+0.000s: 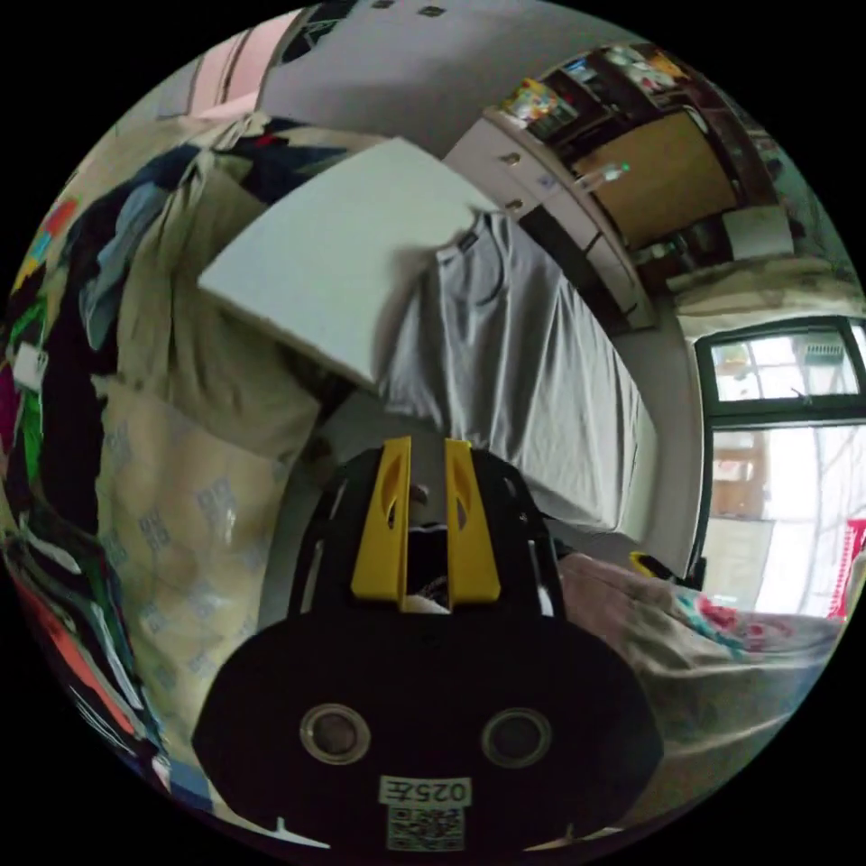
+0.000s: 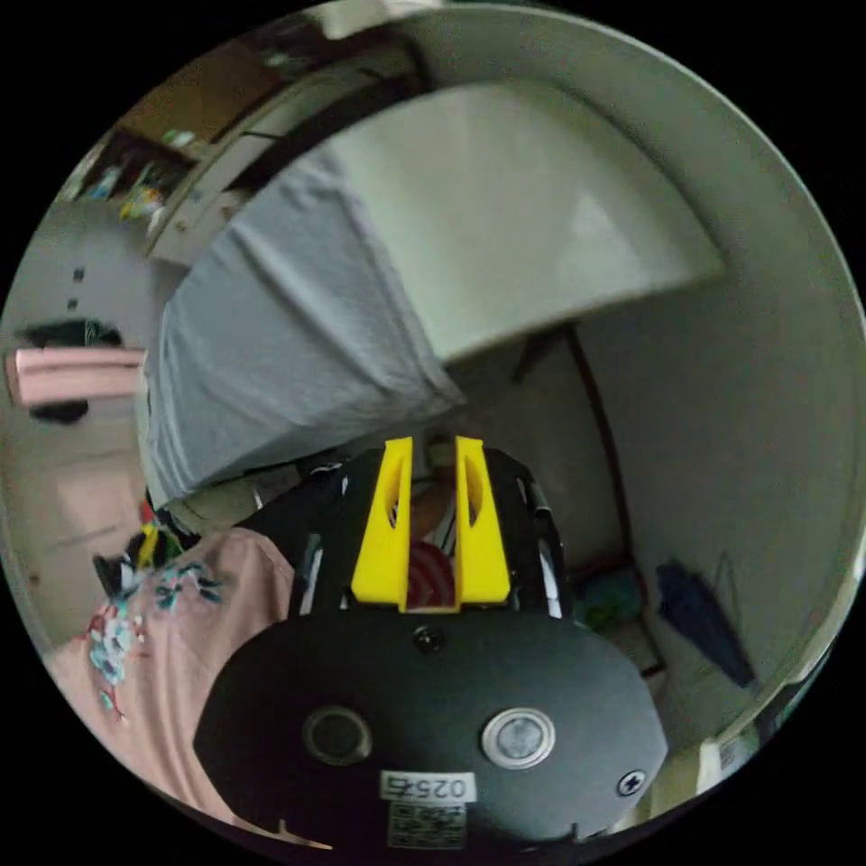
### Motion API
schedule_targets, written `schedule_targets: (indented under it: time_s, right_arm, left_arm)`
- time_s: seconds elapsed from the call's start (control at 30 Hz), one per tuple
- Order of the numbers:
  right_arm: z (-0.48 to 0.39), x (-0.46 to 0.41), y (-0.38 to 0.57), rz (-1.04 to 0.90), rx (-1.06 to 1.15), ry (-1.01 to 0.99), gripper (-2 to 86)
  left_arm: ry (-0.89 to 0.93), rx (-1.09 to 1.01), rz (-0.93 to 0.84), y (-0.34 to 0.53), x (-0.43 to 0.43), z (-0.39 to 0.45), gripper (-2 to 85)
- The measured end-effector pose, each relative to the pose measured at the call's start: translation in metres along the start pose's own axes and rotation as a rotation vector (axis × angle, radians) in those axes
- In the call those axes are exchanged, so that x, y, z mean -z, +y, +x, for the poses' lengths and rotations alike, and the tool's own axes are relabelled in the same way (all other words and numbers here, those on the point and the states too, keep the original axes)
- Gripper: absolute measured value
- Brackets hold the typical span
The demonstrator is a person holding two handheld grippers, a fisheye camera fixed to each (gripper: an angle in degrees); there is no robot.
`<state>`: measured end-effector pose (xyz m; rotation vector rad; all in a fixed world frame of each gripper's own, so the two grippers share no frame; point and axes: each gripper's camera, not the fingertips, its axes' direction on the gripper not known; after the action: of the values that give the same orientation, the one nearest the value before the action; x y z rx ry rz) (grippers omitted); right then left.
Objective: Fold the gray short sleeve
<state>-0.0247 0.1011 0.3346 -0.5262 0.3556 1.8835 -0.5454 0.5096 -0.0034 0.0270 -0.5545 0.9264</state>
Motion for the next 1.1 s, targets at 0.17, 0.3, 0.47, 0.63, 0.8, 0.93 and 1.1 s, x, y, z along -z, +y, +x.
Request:
schedule_targets:
  time_s: [0.17,0.3,0.47,0.63,0.8,0.93,1.1]
  right_arm:
    - [-0.206,0.066,-0.021,0.063,0.368,-0.223,10.1]
    - [-0.368,0.071,-0.059,0.069,0.579,-0.346,9.9]
    - [-0.544,0.072,-0.114,0.004,0.688,-0.387,9.7]
    - [-0.623,0.066,-0.147,-0.129,0.625,-0.233,9.8]
    - [-0.642,0.070,-0.159,-0.249,0.540,-0.081,6.9]
    - [-0.646,0.107,-0.138,-0.167,0.569,0.047,1.5]
    - [-0.657,0.147,-0.118,-0.205,0.638,-0.055,-0.5]
  left_arm:
    - [-0.144,-0.236,-0.075,-0.067,-0.028,0.007,2.0]
    - [-0.135,-0.316,-0.124,-0.085,-0.048,-0.002,2.1]
    - [-0.117,-0.316,-0.204,-0.081,-0.072,-0.020,1.6]
    - [-0.145,-0.308,-0.247,-0.067,-0.077,-0.031,-1.0]
    - [-0.209,-0.326,-0.330,-0.059,-0.081,-0.035,-1.0]
    - [-0.268,-0.342,-0.333,-0.038,-0.080,-0.040,-0.9]
    - [-0.406,-0.338,-0.281,0.002,-0.068,-0.056,-0.9]
